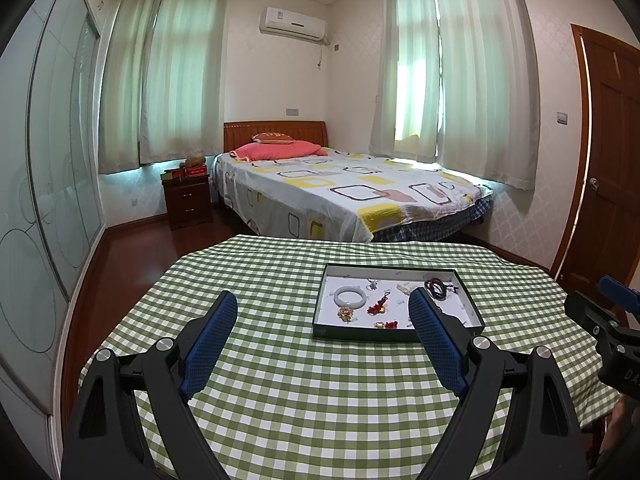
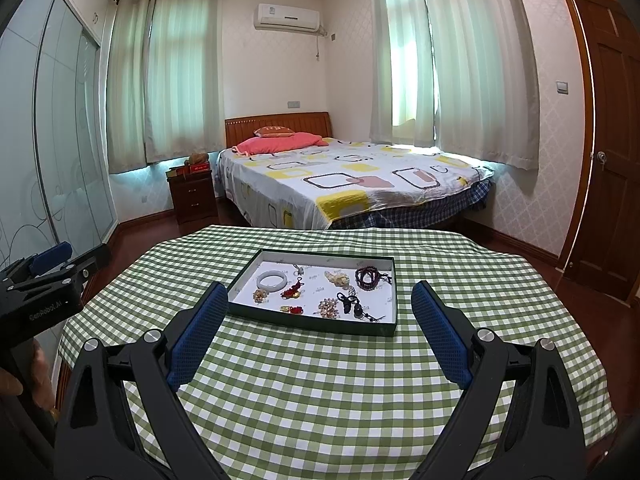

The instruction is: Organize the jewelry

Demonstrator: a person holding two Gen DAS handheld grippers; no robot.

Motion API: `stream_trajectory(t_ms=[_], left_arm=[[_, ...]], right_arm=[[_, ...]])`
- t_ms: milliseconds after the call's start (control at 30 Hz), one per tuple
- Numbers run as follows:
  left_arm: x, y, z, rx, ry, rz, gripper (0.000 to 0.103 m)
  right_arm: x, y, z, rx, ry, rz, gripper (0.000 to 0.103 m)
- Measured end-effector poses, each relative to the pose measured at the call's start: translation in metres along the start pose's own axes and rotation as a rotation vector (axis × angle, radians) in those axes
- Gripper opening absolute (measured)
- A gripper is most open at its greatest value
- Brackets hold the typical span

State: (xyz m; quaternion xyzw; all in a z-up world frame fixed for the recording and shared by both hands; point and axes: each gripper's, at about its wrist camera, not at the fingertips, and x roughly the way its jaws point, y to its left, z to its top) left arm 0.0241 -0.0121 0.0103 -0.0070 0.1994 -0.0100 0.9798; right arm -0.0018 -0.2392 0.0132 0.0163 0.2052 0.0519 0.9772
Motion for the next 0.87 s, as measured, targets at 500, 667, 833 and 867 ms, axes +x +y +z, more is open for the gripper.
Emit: stream_trajectory(t_ms=[500,667,833,867], left_arm=[[0.004,-0.008,-0.002,0.046,-0.008,0.009,0.085],[0.01,-0.007,-0.005,0.04,0.004,0.009,0.084],[0.026,0.002,-0.008,0.016,0.047,0.008,0.085],[0.03,0.004,-0.009,0.014,0.058,0.009,0.085]], right_arm=[[0.005,0.002,-0.006,0.001,0.008,0.002,0.091],[0.008,0.002,-0.01,0.005,0.014,0.003,0.091],[0.017,-0.005,-0.012,0.017,0.027,-0.002,0.091],[0.019,-0.007,-0.013,0.019,0.032,-0.003,0.091]])
